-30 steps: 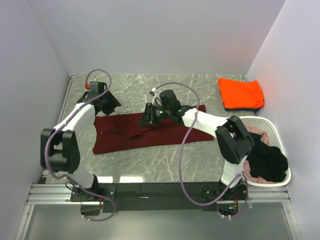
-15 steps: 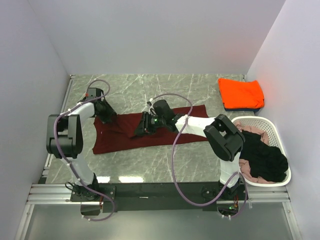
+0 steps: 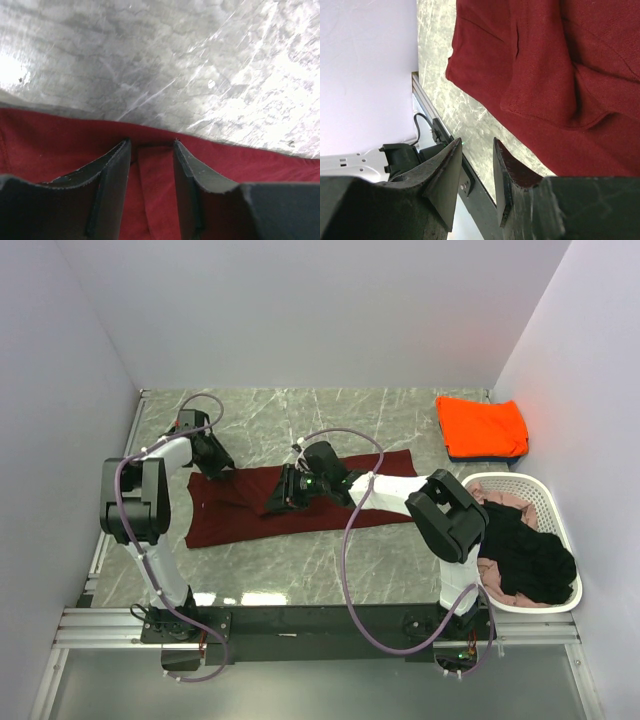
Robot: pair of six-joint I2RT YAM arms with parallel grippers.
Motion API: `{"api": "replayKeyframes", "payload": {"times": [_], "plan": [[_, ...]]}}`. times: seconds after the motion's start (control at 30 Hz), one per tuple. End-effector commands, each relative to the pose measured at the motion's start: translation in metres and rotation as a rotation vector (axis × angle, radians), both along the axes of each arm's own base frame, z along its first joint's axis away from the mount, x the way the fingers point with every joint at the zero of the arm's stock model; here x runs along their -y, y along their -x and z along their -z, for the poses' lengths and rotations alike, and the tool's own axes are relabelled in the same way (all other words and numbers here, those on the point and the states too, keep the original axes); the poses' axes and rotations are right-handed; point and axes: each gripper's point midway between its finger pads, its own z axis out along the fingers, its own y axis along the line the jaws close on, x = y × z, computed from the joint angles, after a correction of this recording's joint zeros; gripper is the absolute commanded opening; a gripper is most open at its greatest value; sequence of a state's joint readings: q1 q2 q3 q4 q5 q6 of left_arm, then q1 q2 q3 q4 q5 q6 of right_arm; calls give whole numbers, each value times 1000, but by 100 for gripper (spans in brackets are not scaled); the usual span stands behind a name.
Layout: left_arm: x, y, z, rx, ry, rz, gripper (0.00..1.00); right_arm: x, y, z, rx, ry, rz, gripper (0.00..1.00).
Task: Fold and stack the t-shirts
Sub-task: Fold the tshirt
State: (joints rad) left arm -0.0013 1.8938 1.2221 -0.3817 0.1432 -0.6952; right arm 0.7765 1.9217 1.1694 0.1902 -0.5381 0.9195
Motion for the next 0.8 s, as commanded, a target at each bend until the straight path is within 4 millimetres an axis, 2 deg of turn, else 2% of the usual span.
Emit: {"api": "replayKeyframes", "payload": {"times": [0.0, 0.13, 0.37, 0.6, 0.77], "plan": [[2, -13, -7, 36, -4, 31, 44, -4, -4, 4, 19, -11, 8, 39], [4, -15, -10, 44, 8, 42, 37, -4, -4, 6, 17, -6, 7, 39], [10, -8, -15, 45, 44, 46, 36, -4, -4, 7, 14, -3, 7, 39], [13, -4, -32, 77, 62, 44, 36, -4, -4, 8, 20, 1, 2, 39], [16, 0, -33, 79, 75, 54, 36, -6, -3, 9, 17, 1, -3, 39]]}}
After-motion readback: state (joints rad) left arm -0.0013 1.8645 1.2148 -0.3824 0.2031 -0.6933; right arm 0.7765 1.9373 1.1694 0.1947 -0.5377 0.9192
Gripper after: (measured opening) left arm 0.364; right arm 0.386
